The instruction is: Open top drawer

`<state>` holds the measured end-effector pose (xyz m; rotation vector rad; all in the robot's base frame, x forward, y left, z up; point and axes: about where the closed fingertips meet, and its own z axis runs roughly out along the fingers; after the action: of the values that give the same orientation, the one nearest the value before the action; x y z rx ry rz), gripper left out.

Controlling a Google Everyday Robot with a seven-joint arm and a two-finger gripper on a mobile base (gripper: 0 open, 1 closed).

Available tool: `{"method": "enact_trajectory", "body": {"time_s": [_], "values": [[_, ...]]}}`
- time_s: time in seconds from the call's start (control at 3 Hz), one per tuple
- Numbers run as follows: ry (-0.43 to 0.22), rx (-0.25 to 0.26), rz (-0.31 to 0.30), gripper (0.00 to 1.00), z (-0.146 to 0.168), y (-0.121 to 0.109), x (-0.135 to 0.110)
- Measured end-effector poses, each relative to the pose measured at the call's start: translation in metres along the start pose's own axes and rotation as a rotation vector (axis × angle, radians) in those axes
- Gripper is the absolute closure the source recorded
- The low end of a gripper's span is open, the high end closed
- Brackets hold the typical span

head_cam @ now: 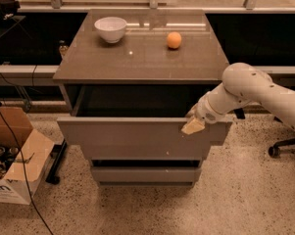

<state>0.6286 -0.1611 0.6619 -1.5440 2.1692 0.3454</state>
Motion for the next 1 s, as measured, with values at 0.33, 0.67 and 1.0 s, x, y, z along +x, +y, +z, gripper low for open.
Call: {"method": "enact_trajectory", "body": {"time_s": [0.33, 0.67, 1.0], "values": [[0.000, 0.000, 0.000, 0.16, 0.000, 0.000, 0.000], [0.068, -0.090, -0.033, 0.00, -0.001, 0.021, 0.001], [0.102, -0.149, -0.033, 0.00, -0.005, 0.038, 0.005]]}}
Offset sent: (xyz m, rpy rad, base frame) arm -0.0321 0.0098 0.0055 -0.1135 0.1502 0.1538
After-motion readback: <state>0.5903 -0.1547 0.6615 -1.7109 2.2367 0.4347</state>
